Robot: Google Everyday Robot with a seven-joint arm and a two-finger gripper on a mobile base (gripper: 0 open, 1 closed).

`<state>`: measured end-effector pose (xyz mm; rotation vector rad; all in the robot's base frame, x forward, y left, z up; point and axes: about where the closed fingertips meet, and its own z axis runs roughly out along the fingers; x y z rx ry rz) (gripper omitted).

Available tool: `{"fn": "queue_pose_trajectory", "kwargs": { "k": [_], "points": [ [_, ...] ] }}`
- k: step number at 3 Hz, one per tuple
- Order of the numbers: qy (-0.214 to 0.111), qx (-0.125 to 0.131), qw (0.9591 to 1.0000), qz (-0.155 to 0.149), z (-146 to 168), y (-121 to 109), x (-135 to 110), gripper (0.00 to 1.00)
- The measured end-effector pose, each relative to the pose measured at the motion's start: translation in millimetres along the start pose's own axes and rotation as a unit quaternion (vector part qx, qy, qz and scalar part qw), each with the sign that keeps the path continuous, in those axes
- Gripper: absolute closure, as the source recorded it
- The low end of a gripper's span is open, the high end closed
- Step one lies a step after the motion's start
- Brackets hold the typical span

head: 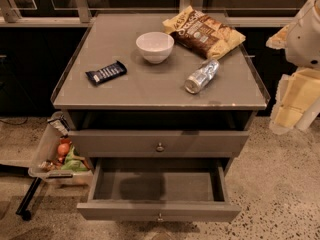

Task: Place redbull can into middle drawer

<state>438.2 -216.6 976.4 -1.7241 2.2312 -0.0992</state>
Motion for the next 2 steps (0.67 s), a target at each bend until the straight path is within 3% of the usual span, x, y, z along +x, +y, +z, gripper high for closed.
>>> {"fn": "queue_pose_trajectory", "kwargs": {
  "k": [1, 2],
  "points": [
    [0.0, 0.0, 1.0, 0.0, -0.1, 0.0, 0.0, 0.0],
    [-0.012, 0.018, 0.9995, -0.022, -7.2, -4.9, 2.6, 0.0]
  ]
}}
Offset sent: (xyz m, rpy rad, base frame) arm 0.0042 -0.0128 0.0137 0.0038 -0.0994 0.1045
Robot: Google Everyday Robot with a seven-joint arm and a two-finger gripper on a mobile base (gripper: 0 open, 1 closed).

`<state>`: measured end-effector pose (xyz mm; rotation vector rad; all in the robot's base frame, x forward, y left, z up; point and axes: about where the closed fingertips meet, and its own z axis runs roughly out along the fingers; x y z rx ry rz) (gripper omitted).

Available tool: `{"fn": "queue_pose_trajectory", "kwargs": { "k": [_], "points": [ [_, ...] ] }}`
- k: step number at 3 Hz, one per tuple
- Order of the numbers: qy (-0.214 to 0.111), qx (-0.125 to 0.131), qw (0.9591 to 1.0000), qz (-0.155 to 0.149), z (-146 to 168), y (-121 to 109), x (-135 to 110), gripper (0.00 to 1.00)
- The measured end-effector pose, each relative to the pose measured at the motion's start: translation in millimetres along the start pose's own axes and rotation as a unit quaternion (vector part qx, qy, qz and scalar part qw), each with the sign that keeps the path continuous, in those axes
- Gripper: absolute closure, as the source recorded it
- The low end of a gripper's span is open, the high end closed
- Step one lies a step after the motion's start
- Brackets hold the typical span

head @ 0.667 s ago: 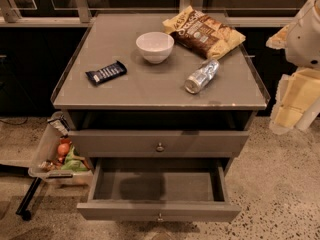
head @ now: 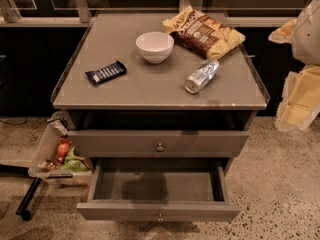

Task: Place redbull can into middle drawer

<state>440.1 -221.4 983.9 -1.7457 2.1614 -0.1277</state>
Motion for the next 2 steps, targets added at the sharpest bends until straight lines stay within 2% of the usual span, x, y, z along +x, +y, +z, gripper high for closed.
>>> {"fn": "queue_pose_trajectory", "kwargs": {
  "k": [1, 2],
  "points": [
    [-0.039, 0.029, 0.9982, -0.036, -11.5, -30.9, 15.3, 0.0],
    [-0.084, 0.023, 0.9908, -0.104, -10.7, -64.8, 13.3, 0.0]
  ]
}}
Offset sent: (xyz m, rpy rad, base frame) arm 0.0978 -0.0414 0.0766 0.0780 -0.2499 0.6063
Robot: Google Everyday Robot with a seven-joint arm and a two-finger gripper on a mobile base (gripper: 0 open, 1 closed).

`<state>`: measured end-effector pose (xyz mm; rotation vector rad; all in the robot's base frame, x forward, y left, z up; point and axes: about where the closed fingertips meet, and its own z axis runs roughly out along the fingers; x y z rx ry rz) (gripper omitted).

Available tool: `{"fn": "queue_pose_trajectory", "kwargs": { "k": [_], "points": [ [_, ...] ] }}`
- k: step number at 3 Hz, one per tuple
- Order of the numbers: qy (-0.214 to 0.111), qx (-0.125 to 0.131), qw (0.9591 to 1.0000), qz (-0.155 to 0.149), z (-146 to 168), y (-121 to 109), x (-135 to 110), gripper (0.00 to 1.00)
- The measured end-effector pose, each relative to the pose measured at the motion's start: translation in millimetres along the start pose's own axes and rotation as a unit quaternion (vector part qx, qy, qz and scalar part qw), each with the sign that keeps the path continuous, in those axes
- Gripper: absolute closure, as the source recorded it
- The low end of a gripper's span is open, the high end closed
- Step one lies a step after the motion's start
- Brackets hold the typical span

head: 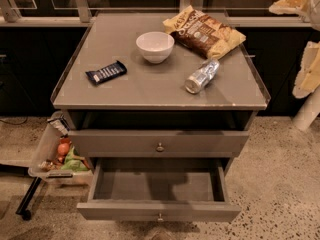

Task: Place redbull can into middle drawer

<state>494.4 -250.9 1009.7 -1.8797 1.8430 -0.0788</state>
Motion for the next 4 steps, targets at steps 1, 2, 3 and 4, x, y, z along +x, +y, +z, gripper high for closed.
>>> {"fn": "queue_pose_trajectory", "kwargs": {
  "k": [1, 2, 3, 4],
  "points": [
    [-0.007, 0.03, 0.9984, -0.047, -19.5, -19.5, -3.2, 0.0],
    [-0.01, 0.026, 0.9983, -0.052, -16.6, -19.3, -3.0, 0.0],
    [-0.035, 0.014, 0.9965, -0.075, -0.4, -34.7, 9.0, 0.0],
    [-0.091, -0.001, 0.9889, -0.118, 36.5, -66.3, 15.1, 0.0]
  ]
}}
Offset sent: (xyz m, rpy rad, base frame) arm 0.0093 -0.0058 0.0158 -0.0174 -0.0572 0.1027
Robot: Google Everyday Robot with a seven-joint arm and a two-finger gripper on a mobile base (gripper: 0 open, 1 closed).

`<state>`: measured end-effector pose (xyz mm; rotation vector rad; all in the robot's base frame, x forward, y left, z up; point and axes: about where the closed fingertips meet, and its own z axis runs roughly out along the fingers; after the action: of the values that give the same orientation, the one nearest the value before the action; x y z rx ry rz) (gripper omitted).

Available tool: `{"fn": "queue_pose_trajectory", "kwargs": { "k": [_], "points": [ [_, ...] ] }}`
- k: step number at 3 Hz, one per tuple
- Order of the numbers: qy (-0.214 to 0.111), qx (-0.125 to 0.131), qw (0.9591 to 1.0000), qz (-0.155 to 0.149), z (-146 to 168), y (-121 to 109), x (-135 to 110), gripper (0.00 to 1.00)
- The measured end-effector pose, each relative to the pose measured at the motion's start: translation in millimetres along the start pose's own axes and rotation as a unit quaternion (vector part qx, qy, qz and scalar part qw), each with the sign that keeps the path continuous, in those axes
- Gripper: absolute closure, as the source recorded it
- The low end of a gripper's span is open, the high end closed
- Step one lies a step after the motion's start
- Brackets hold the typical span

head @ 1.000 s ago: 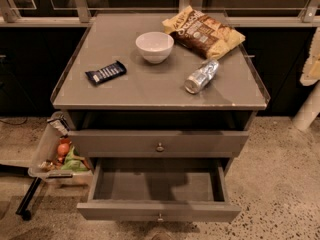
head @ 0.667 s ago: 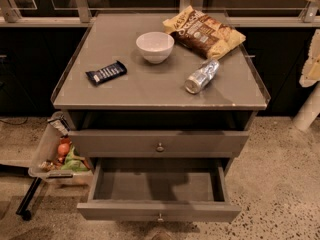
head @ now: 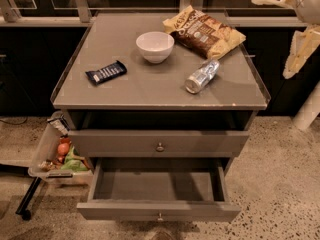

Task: Place redbull can into middle drawer

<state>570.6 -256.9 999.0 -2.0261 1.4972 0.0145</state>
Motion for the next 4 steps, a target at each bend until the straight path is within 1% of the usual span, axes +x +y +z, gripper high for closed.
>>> {"fn": "queue_pose_trajectory", "kwargs": {
  "k": [1, 2, 3, 4],
  "points": [
    [-0.046, -0.012, 0.9979, -0.043, 47.6, -32.0, 11.3, 0.0],
    [-0.084, 0.004, 0.9927, -0.086, 103.5, -81.4, 5.6, 0.0],
    [-0.081, 0.022, 0.993, -0.083, 106.0, -92.2, 6.2, 0.0],
    [-0.095, -0.003, 0.994, -0.053, 122.8, -83.2, 2.1, 0.0]
  ]
}}
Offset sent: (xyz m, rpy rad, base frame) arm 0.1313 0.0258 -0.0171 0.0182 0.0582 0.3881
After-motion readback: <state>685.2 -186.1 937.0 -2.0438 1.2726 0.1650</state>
